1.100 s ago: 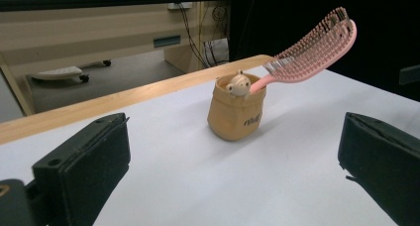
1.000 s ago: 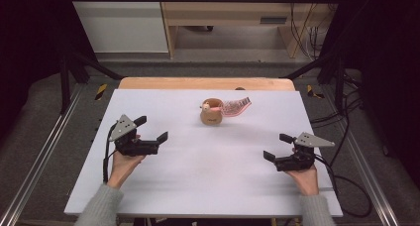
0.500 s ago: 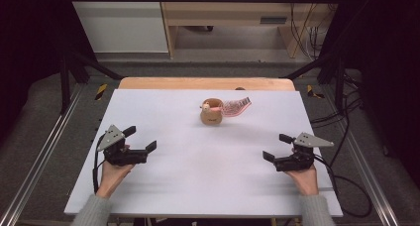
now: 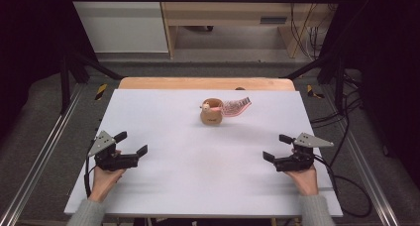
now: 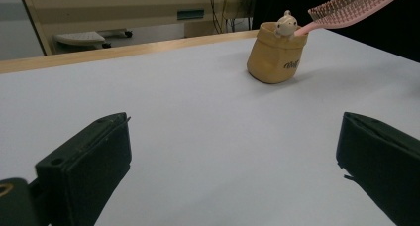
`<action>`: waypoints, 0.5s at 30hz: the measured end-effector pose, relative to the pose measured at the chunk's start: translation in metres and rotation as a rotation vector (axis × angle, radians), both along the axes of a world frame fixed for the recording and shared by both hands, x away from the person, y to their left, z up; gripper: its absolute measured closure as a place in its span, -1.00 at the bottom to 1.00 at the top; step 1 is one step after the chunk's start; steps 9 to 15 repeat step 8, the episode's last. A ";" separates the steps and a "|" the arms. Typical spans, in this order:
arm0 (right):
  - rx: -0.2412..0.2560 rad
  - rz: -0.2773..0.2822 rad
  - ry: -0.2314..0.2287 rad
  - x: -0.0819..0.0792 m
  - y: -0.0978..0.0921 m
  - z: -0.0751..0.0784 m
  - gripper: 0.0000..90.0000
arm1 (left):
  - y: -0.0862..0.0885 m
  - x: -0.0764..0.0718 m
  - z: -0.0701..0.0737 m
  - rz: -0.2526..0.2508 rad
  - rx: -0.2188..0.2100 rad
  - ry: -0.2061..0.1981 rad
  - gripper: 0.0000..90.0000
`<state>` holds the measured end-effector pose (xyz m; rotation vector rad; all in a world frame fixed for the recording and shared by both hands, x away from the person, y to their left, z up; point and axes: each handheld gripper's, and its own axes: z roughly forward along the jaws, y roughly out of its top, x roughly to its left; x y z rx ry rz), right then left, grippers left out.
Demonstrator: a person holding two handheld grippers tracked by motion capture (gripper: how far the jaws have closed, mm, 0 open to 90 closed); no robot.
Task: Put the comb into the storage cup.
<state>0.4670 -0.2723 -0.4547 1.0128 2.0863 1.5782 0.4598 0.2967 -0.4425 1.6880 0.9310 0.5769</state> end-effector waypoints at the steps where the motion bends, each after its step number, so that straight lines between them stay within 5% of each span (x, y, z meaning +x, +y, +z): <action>1: 0.000 0.000 -0.001 0.000 0.000 0.000 -1.00 | 0.001 0.000 -0.001 0.001 -0.002 0.003 -0.99; 15: -0.001 0.001 0.011 0.001 0.001 -0.002 -1.00 | 0.002 0.000 -0.005 0.004 0.016 0.014 -0.99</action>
